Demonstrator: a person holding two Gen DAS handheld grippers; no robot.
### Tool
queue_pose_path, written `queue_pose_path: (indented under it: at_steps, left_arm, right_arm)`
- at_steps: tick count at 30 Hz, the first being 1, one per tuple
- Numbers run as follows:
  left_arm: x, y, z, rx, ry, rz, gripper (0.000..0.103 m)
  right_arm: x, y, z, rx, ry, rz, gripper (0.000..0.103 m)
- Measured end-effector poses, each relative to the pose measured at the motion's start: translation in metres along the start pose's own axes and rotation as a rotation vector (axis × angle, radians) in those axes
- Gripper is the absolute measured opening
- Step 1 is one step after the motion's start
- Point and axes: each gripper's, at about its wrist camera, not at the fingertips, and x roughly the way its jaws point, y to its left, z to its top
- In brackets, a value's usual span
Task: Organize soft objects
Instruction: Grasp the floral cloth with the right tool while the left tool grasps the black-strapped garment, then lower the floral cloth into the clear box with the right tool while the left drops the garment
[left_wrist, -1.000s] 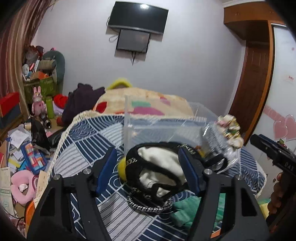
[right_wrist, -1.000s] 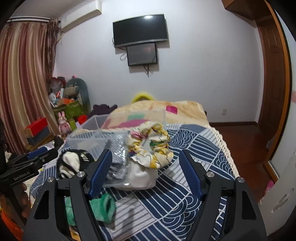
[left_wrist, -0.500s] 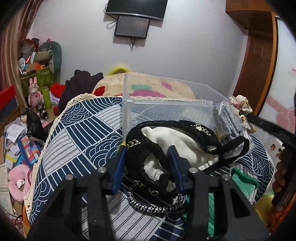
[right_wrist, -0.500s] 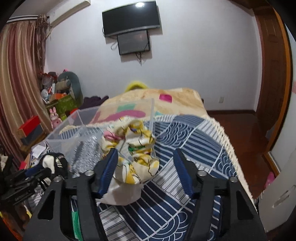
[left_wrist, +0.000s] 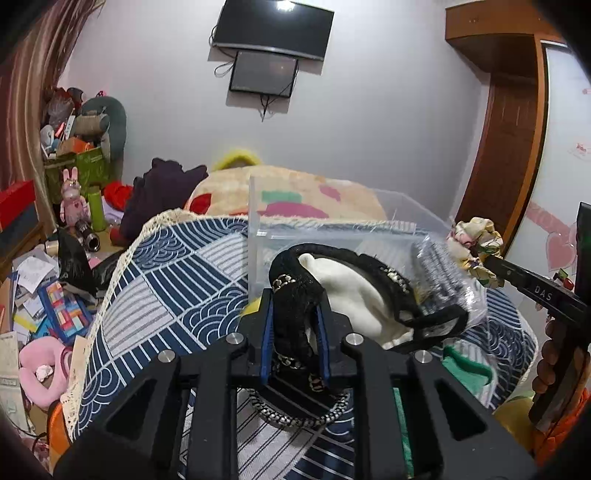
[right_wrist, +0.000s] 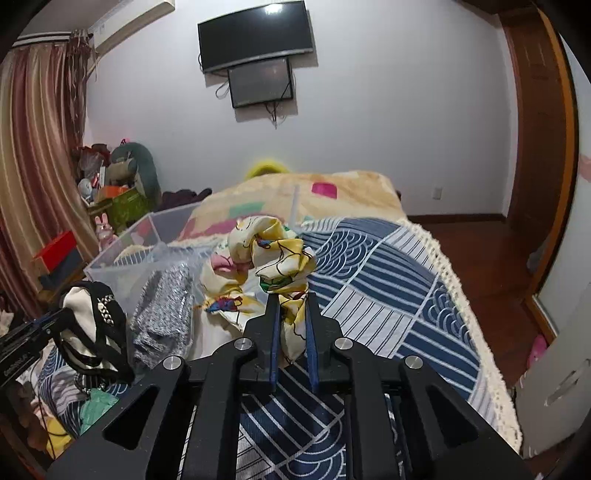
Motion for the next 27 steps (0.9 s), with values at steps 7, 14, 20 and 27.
queue_pose_path:
  at_steps: [7, 14, 20, 27]
  left_arm:
    - [-0.024, -0.005, 0.010, 0.014, -0.064, -0.013, 0.018]
    - [-0.040, -0.005, 0.025, 0.006, -0.115, -0.035, 0.018]
    - [-0.048, -0.006, 0.045, -0.004, -0.159, -0.060, 0.018]
    - [-0.035, 0.005, 0.067, -0.073, -0.143, -0.103, 0.018]
  right_arm:
    - [-0.020, 0.002, 0.010, -0.022, -0.074, -0.012, 0.010]
    - [-0.031, 0.005, 0.019, -0.040, -0.124, 0.000, 0.010]
    - [-0.032, 0.009, 0.022, -0.062, -0.142, 0.012, 0.010]
    - [-0.026, 0.014, 0.031, -0.083, -0.152, 0.042, 0.010]
